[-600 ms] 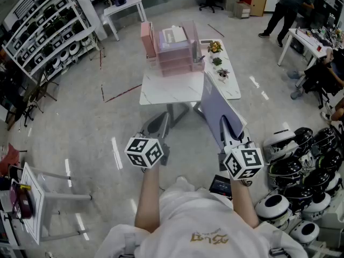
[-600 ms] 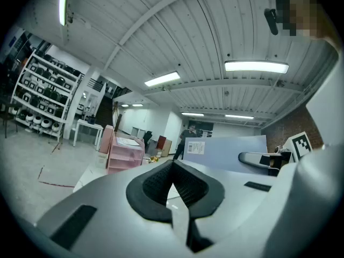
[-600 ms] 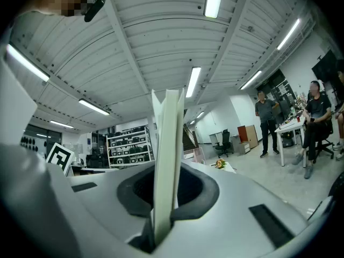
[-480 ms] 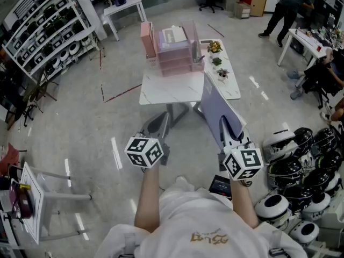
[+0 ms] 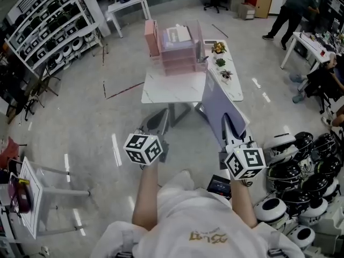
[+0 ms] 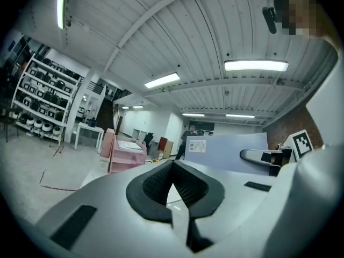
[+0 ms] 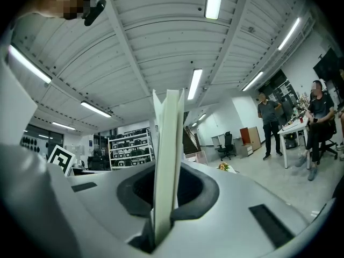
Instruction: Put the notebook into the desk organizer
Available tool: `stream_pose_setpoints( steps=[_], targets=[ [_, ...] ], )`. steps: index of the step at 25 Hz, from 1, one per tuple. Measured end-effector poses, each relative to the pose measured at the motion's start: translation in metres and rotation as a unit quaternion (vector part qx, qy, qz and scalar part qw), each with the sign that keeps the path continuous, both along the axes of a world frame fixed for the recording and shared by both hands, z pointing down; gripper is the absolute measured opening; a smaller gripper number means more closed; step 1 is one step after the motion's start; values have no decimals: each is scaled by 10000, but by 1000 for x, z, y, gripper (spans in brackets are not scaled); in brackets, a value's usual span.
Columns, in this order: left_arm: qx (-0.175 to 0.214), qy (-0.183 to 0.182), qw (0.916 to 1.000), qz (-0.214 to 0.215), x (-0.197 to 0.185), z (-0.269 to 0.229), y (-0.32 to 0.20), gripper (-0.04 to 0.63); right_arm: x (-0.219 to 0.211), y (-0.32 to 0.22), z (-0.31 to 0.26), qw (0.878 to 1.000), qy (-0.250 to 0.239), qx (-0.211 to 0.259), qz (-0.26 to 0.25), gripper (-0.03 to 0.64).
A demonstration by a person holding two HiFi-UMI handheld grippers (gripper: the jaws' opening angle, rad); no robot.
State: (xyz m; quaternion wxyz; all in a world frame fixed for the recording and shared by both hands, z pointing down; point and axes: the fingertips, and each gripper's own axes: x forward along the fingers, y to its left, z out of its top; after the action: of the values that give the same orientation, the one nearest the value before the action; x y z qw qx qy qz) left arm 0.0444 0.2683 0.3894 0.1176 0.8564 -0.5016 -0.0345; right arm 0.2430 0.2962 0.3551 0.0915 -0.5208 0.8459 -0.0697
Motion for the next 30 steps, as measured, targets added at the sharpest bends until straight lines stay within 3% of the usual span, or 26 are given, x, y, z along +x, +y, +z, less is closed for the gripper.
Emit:
stream_pose_setpoints(
  steps=[10,24,30],
  targets=[
    [-120,68,9998,-129,-23,13,-76,12,-22,-76,-8,9998,-62,85,-161,40],
    [-282,104,9993,221,-91,11,-310,12,-98,-292,-37,9997,-144,177,83,40],
    [-290,151,9985,440,-112,13,-378,12,-125,-353,-38,9995,-195,145,182,40]
  ],
)
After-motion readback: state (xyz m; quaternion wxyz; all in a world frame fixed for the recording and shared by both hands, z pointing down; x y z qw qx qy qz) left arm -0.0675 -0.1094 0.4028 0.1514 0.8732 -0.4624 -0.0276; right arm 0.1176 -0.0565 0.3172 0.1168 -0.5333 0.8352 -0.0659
